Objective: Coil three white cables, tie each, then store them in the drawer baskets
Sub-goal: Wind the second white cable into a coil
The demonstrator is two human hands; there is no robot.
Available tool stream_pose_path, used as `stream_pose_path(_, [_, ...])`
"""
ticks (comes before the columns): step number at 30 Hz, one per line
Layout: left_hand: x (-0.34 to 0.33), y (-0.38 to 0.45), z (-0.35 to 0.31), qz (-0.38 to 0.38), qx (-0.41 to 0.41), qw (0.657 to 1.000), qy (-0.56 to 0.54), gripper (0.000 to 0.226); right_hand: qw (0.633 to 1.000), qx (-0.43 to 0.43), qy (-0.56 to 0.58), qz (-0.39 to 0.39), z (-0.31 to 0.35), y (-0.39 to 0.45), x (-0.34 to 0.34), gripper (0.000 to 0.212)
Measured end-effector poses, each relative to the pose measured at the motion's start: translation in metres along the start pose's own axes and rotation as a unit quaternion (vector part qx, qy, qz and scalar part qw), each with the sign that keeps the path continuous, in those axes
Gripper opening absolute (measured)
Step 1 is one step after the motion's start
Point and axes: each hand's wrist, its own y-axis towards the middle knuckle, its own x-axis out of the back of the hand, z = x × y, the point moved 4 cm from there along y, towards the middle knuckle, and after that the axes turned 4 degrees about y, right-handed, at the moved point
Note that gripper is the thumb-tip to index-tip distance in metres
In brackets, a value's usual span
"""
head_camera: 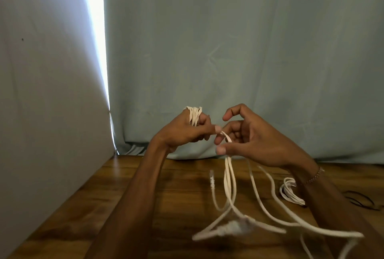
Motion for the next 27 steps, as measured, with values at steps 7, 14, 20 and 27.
stream_pose_path(7, [0.003,0.002,0.003,-0.070,-0.012,0.997,-0.016,0.029,0.995,-0.024,-0.039,0.089,-0.019,0.003,0.008,0.060])
stream_pose_path(14, [0.005,0.005,0.001,-0.141,0.001,0.990,0.023,0.023,0.990,-0.030,-0.134,-0.005,-0.033,0.011,0.010,0.016])
stream_pose_path(20, [0.013,0.001,-0.006,-0.155,-0.006,0.988,0.009,0.023,0.924,-0.003,-0.333,-0.190,-0.053,0.022,0.008,0.023])
stream_pose_path(27, [0.018,-0.001,-0.018,-0.207,-0.013,0.978,-0.014,0.024,0.860,-0.076,-0.425,-0.272,-0.080,0.024,0.012,0.025])
